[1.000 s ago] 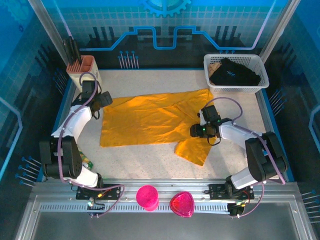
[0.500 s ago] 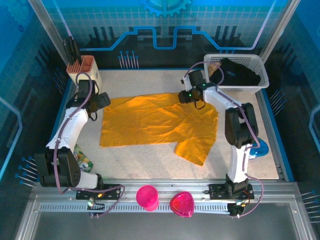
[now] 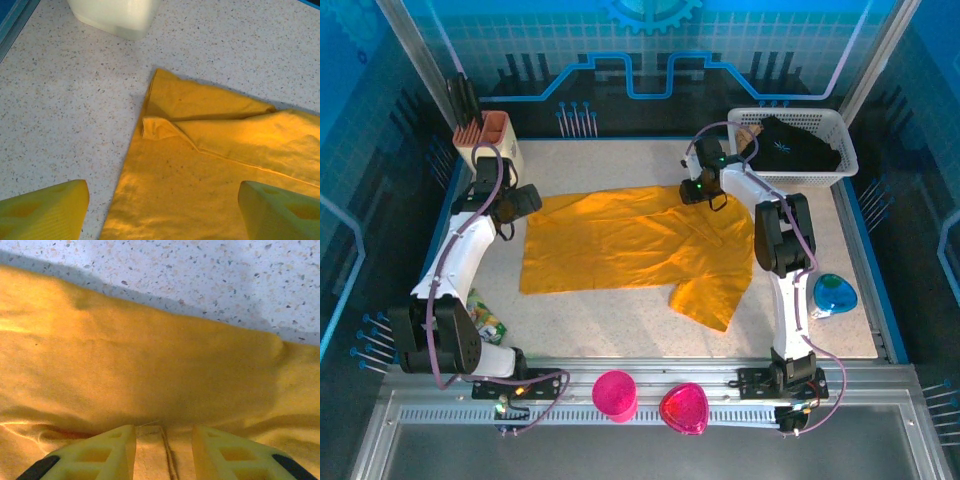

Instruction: Fold and stack the t-shirts

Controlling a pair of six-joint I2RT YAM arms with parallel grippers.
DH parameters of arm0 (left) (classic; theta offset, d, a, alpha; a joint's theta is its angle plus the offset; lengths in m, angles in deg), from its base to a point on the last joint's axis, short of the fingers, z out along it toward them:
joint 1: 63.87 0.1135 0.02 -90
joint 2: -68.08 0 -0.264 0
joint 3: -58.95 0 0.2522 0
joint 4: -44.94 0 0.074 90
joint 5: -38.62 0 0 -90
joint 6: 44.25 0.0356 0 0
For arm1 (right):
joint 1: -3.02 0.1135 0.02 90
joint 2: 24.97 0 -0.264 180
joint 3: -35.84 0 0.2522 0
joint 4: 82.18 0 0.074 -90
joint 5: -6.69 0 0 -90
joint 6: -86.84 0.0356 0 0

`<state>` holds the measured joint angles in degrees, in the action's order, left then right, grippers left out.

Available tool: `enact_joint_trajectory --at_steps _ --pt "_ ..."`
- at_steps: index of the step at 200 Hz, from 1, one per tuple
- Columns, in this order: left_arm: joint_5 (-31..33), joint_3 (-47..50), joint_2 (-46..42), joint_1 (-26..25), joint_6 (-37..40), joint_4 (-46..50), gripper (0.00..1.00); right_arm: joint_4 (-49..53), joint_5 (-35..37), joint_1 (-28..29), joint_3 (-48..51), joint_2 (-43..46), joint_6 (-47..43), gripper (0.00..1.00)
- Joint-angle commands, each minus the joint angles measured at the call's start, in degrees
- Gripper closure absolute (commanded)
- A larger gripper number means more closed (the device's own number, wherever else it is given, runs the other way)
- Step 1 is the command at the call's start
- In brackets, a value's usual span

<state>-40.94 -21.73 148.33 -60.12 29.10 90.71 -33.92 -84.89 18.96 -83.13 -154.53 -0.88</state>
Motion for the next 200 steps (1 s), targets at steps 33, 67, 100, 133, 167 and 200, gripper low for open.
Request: enact_joint_trajectory --at_steps 33,67,100,133,167,200 --pt "-1.1 -2.3 0.7 -0.7 -0.9 2.0 0.21 5.8 -3.2 -0.5 -4.8 -3.4 0.6 0.69" --pt "-1.0 -2.3 0.6 -0.7 -0.7 2.0 0.21 6.7 -3.2 -0.5 -6.4 -5.7 0.8 0.70" --pt "-1.0 -2.1 0.5 -0.7 -0.5 2.0 0.21 6.9 -3.6 -0.5 -6.5 -5.9 0.8 0.77" --pt "-1.2 -2.2 0.4 -0.7 -0.5 2.0 0.21 6.6 -4.4 -0.4 -5.6 -5.2 0.9 0.89" --pt "-1.2 -2.2 0.2 -0.7 -0.5 2.1 0.21 5.6 -5.3 -0.5 -3.8 -2.5 1.9 1.00" --pt "-1.2 -1.8 -0.2 -0.7 -0.5 2.2 0.21 4.7 -5.5 -0.3 -1.1 1.4 3.4 1.00"
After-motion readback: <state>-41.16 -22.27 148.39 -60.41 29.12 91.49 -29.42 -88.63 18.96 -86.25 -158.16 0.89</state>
